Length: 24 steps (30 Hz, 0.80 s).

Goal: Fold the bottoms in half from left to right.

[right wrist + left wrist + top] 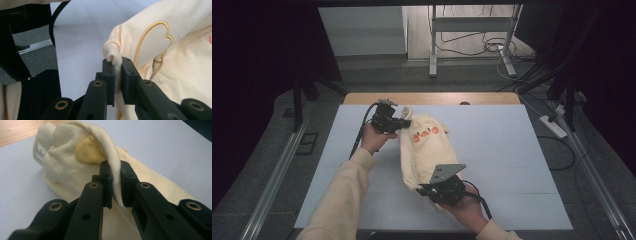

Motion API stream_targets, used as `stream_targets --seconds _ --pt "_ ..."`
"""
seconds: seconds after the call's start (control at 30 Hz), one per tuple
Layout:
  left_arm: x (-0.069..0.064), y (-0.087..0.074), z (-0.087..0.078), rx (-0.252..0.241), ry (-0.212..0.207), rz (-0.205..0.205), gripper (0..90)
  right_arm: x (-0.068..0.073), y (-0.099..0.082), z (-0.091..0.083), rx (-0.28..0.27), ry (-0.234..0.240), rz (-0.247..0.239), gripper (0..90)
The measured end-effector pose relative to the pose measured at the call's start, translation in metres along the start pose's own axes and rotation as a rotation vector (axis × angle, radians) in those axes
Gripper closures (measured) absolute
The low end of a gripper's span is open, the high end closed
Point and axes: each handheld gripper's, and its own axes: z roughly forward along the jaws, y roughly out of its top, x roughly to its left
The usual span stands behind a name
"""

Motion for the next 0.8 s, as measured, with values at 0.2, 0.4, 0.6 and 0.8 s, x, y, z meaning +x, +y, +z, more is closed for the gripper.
stream_targets --seconds 0.2,0.4,0.6,0.8 --pt "-0.002 0.001 0.005 0.0 -0.01 0.002 82.1 -0.001 -0.003 -0.005 -0.006 -0.011 0.012 82.3" --pt "-0.005 0.003 0.012 0.001 -0.016 0.005 82.0 -0.003 -0.008 -0.011 -0.01 -0.024 0.031 82.3" --pt "-0.009 0.006 0.018 0.0 -0.018 0.011 82.0 -0.007 -0.014 -0.018 -0.009 -0.036 0.05 82.3" --pt "-0.012 0.006 0.022 -0.004 -0.017 0.005 81.9 -0.012 -0.021 -0.024 -0.013 -0.035 0.073 82.6"
